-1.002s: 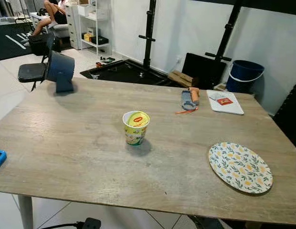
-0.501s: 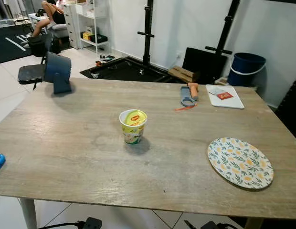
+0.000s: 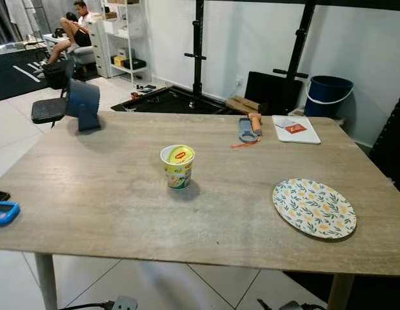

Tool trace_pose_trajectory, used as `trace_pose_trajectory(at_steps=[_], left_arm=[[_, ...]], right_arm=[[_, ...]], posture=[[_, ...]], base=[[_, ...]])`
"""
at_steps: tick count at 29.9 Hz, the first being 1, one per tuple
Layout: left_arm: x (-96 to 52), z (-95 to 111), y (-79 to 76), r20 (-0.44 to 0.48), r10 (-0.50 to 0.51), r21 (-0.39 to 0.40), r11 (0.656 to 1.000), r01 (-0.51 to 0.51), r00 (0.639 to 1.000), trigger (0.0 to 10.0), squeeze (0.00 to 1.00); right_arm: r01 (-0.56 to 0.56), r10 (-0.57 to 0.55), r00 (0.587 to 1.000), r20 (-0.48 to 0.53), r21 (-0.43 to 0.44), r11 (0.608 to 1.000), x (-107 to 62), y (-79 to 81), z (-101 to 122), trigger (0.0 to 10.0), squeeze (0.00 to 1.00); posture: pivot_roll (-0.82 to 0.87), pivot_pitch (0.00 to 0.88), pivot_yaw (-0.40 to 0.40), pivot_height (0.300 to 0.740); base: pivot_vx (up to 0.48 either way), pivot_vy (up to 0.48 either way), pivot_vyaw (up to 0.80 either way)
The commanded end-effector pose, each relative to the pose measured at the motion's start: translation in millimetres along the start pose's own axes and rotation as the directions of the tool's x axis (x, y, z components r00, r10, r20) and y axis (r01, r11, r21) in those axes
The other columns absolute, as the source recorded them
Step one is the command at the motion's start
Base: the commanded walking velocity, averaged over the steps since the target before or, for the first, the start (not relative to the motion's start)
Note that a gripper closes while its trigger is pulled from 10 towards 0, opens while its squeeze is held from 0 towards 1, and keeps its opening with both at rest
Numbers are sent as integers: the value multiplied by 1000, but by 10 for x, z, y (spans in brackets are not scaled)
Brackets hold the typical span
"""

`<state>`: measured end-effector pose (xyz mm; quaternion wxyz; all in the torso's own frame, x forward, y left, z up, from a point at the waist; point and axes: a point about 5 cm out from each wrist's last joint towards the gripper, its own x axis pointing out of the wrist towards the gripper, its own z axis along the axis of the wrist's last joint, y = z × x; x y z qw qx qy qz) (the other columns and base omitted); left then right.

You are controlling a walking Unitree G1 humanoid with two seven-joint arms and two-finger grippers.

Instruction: Restocking fridge

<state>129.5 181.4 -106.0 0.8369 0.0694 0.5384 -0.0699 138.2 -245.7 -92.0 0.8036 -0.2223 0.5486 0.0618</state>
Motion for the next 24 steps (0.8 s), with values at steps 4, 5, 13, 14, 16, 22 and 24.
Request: trace_pose_trajectory(at_steps=[4,5,13,14,16,22,24], left_arm=[[-31,-253,-56,-92,-13,5,1000,14,996,10000,0],[-35,-275,-60,-99,-16,10,1000,17,995,10000,0],[-39,-284,-45,-100,-13,14,1000,15,995,10000,0],[-39,-284,-45,-100,-13,14,1000,15,995,10000,0],[-39,-285,-44,-100,-13,14,1000,15,995,10000,0],[-34,-263,-56,-95,-17,16,1000,19,995,10000,0],[-32,-256,-60,-93,-18,16,1000,20,996,10000,0]], right_arm=[[2,-2,1000,15,2,1000,3,6,40,10000,0],[1,-1,1000,18,3,1000,4,10,46,10000,0],[-13,13,1000,8,-5,1000,4,61,13,10000,0],[-13,13,1000,8,-5,1000,4,61,13,10000,0],[-16,16,1000,4,-7,1000,3,66,1,10000,0],[-13,13,1000,7,-8,1000,4,51,13,10000,0],[-13,13,1000,8,-9,1000,4,49,17,10000,0]], posture=[[-52,9,-45,740],[-52,9,-45,740],[-45,11,-44,740],[-45,11,-44,740],[-46,11,-44,740],[-46,11,-44,740],[-46,11,-44,740]], base=[[-311,0,0],[-307,0,0],[-309,0,0],[-311,0,0],[-311,0,0],[-311,0,0],[-311,0,0]])
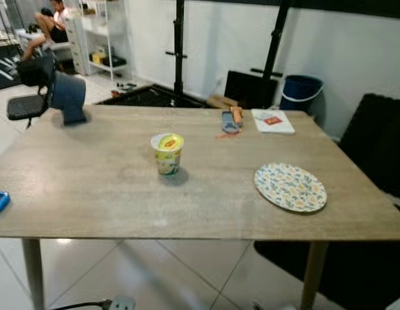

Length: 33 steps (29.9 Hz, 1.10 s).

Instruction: Restocking fridge

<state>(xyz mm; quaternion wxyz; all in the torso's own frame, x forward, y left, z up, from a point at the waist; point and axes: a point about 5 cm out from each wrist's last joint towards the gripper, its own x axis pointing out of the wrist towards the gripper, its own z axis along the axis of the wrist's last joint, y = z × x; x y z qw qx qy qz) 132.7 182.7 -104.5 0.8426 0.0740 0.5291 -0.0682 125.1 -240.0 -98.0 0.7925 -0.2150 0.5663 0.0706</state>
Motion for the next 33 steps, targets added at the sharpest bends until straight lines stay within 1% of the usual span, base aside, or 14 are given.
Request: trace_pose_trajectory(at_steps=[1,14,33], left_arm=[[-37,-285,-82,-113,-29,9,1000,30,993,10000,0],[-38,-287,-77,-113,-30,10,999,31,993,10000,0],[-38,-288,-75,-114,-34,3,999,34,993,10000,0]], right_arm=[[18,-18,999,44,-9,1000,2,-64,124,10000,0],[6,-6,1000,28,-12,1000,4,-39,98,10000,0],[-5,5,1000,11,-19,1000,5,-25,83,10000,0]], posture=[[-46,11,-44,740],[-52,10,-42,740],[-50,10,-41,740]], base=[[-311,0,0],[-310,0,0],[0,0,-781]])
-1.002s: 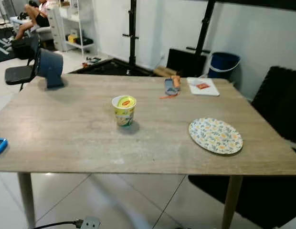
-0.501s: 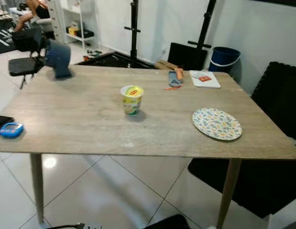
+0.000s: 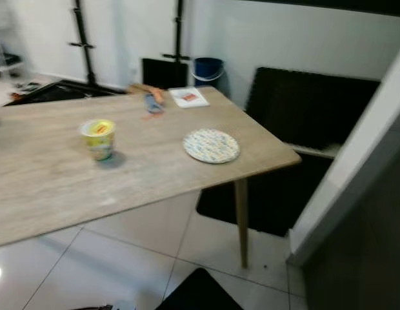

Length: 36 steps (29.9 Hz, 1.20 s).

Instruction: Restocking fridge

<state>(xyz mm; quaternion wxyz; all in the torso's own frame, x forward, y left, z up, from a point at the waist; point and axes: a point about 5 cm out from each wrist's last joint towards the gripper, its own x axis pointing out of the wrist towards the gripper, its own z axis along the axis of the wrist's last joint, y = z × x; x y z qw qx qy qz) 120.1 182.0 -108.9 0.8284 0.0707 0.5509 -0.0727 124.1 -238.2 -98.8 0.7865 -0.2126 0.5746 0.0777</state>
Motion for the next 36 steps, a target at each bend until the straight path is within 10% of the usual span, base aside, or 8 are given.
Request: trace_pose_trajectory(at_steps=[1,36], left_arm=[[-16,-161,-43,-65,-19,5,1000,19,998,10000,0],[-15,-155,-46,-64,-31,18,999,32,997,10000,0]], right_arm=[[12,-12,1000,26,-15,1000,0,-46,82,10000,0],[-3,3,1000,-1,-24,1000,3,-10,48,10000,0]], posture=[[-50,10,-41,740],[-47,7,-36,740]], base=[[0,0,-781],[0,0,-781]])
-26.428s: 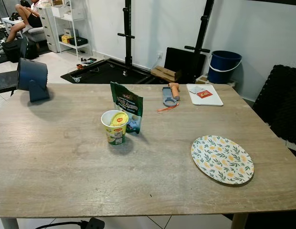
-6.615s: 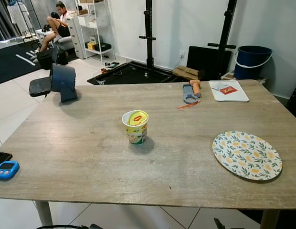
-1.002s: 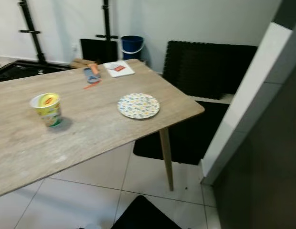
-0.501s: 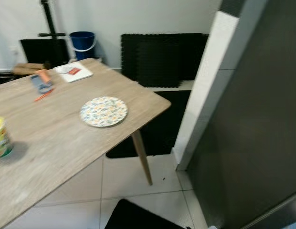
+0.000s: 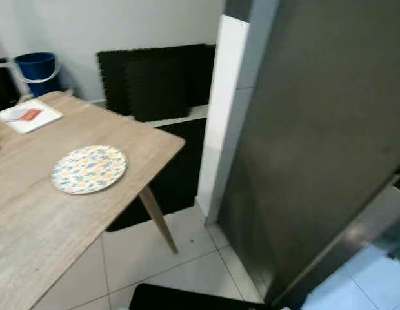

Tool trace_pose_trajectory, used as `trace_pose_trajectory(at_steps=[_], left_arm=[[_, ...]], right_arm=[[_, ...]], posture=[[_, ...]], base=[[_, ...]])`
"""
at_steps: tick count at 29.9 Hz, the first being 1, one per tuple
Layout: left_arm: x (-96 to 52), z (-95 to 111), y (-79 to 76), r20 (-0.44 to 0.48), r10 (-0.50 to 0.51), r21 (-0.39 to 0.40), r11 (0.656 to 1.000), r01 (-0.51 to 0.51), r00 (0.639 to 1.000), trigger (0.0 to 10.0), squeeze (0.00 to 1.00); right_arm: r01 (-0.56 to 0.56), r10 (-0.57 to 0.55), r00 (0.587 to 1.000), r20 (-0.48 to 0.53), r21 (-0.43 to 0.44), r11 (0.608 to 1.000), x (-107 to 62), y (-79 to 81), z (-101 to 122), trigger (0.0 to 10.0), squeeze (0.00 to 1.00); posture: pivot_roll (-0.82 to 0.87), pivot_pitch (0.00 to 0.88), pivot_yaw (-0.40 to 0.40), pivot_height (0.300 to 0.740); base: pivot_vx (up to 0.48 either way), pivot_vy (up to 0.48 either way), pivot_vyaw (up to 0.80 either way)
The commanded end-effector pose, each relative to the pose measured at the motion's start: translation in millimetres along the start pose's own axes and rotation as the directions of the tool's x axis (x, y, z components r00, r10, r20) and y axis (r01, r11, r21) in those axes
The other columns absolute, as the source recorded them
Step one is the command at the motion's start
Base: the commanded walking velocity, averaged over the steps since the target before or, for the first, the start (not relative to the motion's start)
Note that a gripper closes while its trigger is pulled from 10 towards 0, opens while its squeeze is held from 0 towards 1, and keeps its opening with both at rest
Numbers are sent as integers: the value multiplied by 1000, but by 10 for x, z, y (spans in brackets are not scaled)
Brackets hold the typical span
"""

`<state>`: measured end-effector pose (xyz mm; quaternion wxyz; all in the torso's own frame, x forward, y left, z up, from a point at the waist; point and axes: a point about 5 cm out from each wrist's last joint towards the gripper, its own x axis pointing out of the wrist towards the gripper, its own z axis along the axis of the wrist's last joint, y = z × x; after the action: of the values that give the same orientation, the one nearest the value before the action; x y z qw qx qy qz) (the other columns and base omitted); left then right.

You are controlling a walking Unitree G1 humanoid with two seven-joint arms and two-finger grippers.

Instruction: Restocking fridge

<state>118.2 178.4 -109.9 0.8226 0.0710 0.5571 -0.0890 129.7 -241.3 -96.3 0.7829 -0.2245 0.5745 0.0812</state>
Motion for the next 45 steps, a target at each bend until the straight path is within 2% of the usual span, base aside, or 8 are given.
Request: trace_pose_trajectory(at_steps=[1,45], left_arm=[[-16,-142,-9,-49,-4,0,1000,4,999,10000,0],[-19,-115,34,-42,3,32,999,-2,999,10000,0]], right_arm=[[-11,11,1000,3,0,1000,4,45,7,10000,0],[-24,24,1000,-1,1,1000,8,91,6,10000,0]], posture=[[-47,7,-36,740],[-44,4,-31,740]], base=[[0,0,-781],[0,0,-782]])
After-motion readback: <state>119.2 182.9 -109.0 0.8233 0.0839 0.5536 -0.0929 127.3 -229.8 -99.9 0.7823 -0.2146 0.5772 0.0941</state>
